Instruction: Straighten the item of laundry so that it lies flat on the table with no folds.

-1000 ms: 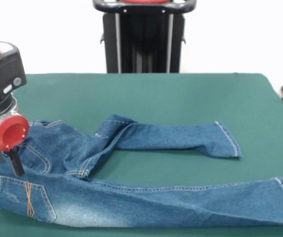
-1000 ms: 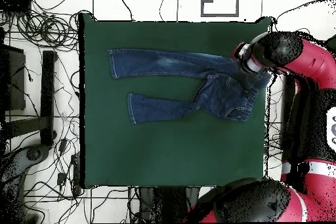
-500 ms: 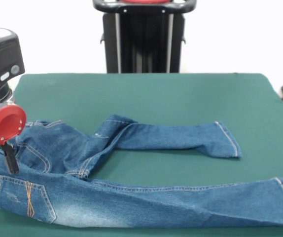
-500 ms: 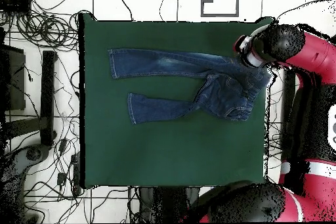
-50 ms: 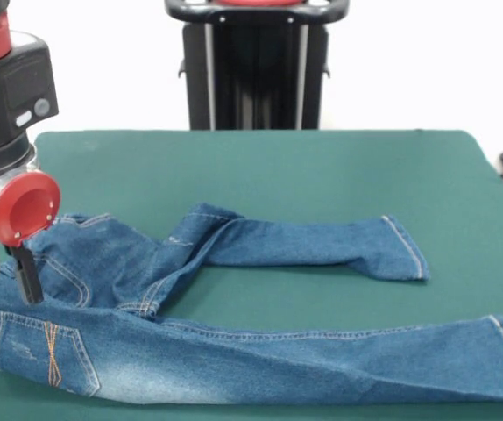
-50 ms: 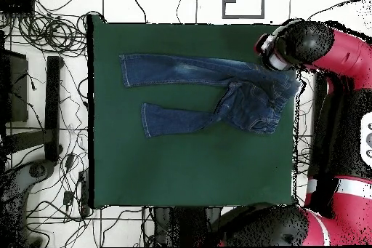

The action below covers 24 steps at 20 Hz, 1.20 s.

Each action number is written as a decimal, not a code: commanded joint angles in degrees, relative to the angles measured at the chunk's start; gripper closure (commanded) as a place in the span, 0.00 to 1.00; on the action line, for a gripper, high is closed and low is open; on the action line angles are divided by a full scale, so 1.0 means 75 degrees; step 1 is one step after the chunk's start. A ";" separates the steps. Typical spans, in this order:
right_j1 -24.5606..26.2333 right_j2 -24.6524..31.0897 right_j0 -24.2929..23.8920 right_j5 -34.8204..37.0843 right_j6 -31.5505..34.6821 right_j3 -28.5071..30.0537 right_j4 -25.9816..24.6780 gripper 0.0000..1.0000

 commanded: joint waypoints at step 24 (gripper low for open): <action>0.0331 0.0891 -0.0481 0.0073 -0.1998 0.2751 0.0436 0.00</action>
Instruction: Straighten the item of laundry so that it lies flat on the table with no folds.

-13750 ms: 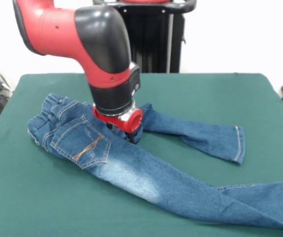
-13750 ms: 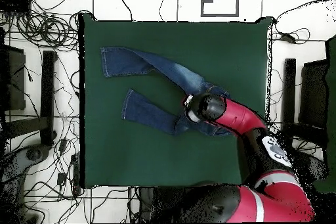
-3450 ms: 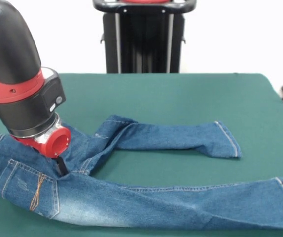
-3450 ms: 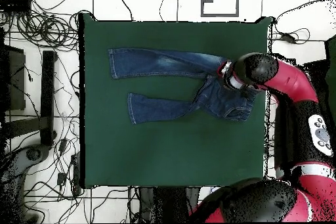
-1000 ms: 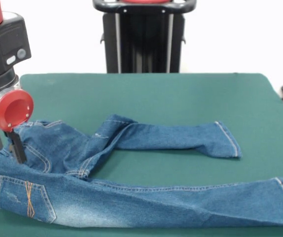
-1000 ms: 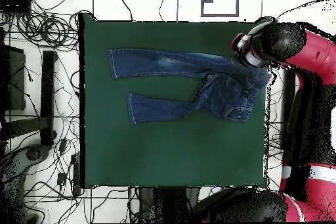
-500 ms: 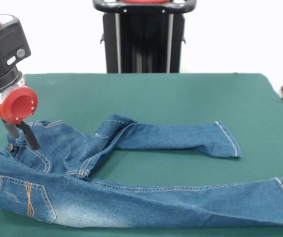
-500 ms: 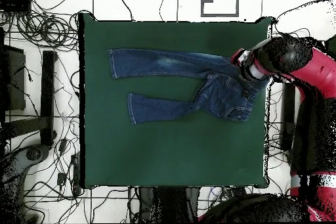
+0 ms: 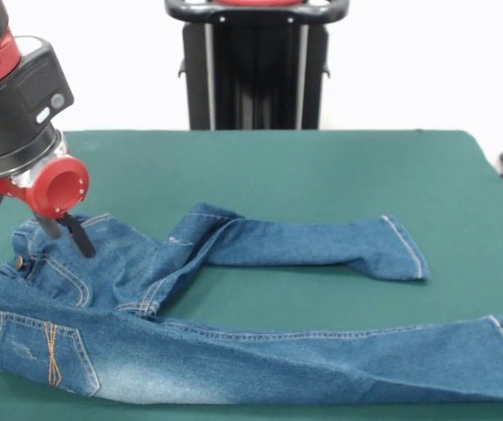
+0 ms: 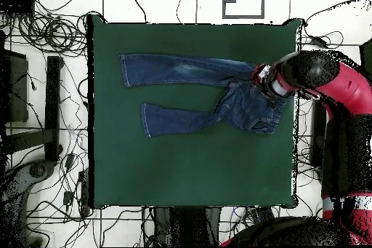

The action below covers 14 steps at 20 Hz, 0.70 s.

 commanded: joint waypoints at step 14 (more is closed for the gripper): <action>0.0946 0.0822 0.0419 -0.0275 -0.2098 0.0257 -0.0938 0.00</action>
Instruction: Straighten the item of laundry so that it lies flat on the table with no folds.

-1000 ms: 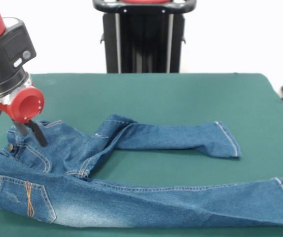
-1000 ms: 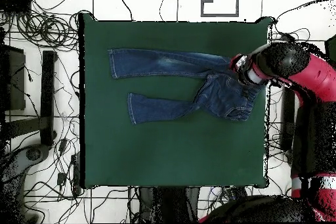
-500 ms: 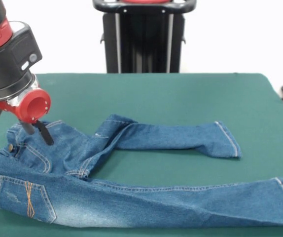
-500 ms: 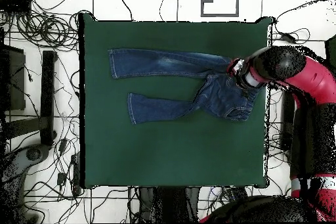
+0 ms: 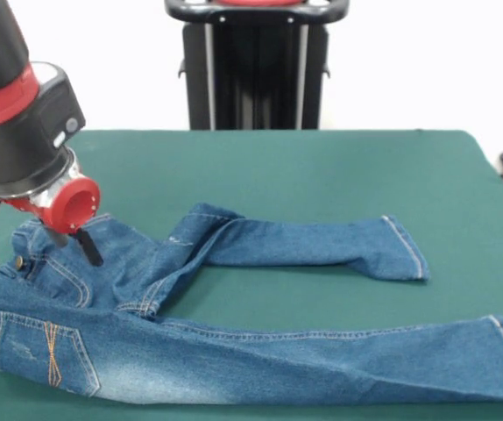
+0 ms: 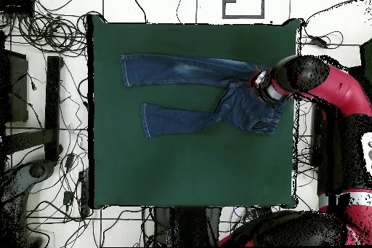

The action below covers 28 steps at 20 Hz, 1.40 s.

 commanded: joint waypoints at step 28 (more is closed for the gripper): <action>0.1858 0.1204 0.0352 0.0949 -0.3199 -0.1847 -0.0772 0.00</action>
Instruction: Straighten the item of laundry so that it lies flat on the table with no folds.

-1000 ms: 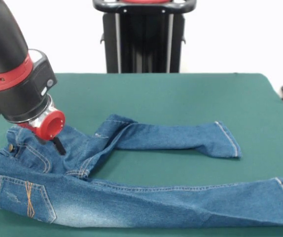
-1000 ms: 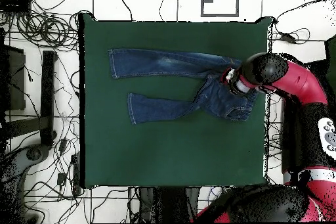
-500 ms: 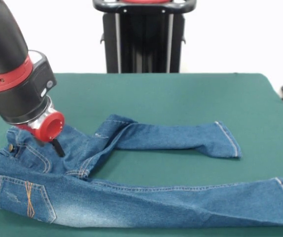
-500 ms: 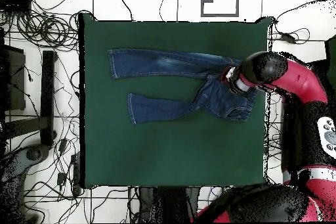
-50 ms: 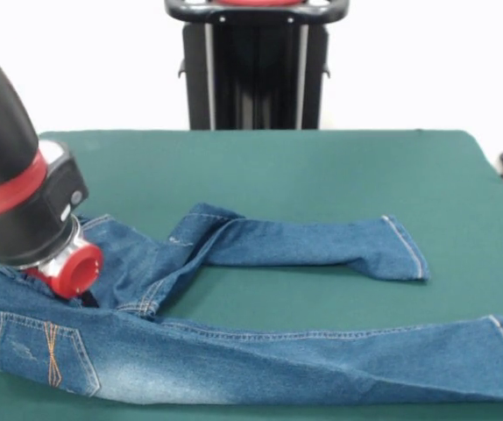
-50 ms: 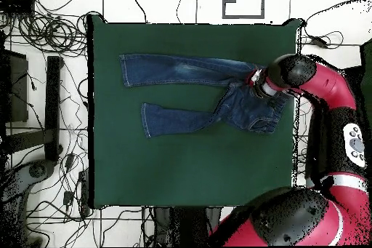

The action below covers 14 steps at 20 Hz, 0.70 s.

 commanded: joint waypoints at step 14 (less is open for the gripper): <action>-0.0007 0.0731 0.0338 0.1277 -0.2404 -0.0219 0.0094 0.00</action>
